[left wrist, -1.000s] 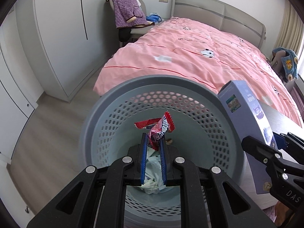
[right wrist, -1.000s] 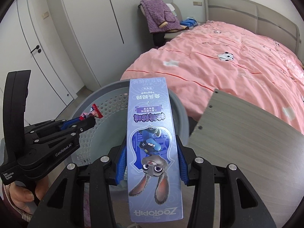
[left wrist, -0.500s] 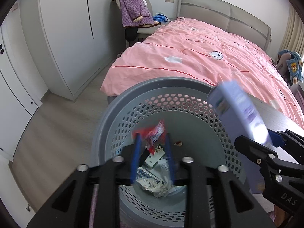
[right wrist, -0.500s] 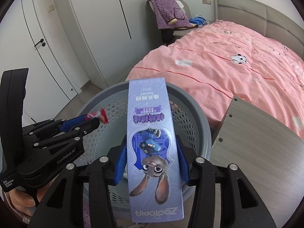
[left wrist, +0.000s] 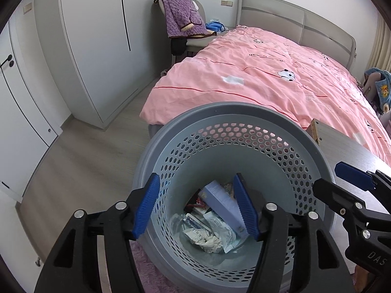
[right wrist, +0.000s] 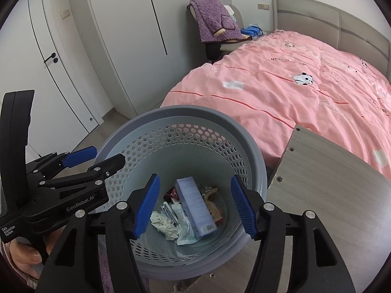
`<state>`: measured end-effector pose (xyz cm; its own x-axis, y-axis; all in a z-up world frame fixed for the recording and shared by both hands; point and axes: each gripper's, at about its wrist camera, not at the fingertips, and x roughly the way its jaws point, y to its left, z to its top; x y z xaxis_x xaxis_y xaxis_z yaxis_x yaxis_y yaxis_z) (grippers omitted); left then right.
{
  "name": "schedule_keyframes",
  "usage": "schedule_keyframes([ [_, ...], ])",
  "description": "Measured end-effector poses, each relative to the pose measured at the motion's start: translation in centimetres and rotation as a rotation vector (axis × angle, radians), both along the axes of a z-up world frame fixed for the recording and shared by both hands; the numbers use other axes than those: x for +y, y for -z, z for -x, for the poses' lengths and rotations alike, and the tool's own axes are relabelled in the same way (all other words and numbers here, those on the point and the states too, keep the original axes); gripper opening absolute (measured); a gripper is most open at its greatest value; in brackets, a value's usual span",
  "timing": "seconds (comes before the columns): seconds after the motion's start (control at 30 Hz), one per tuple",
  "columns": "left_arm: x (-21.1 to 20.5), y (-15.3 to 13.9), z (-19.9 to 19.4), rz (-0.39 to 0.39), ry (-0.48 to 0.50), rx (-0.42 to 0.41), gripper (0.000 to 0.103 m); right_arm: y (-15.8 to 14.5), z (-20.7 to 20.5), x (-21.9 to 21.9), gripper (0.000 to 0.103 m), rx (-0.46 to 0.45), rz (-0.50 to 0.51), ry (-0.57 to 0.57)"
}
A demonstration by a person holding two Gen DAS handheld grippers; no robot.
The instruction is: Collect trash
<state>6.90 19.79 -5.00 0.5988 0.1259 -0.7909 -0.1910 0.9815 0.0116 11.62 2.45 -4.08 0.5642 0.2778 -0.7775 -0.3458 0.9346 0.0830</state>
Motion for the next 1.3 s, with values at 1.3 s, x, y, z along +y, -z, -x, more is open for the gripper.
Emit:
schedule_keyframes([
  [1.3,-0.1,-1.6,1.5,-0.037,-0.028,-0.014,0.076,-1.2,1.7,-1.2,0.078,-0.035,-0.022,0.031],
])
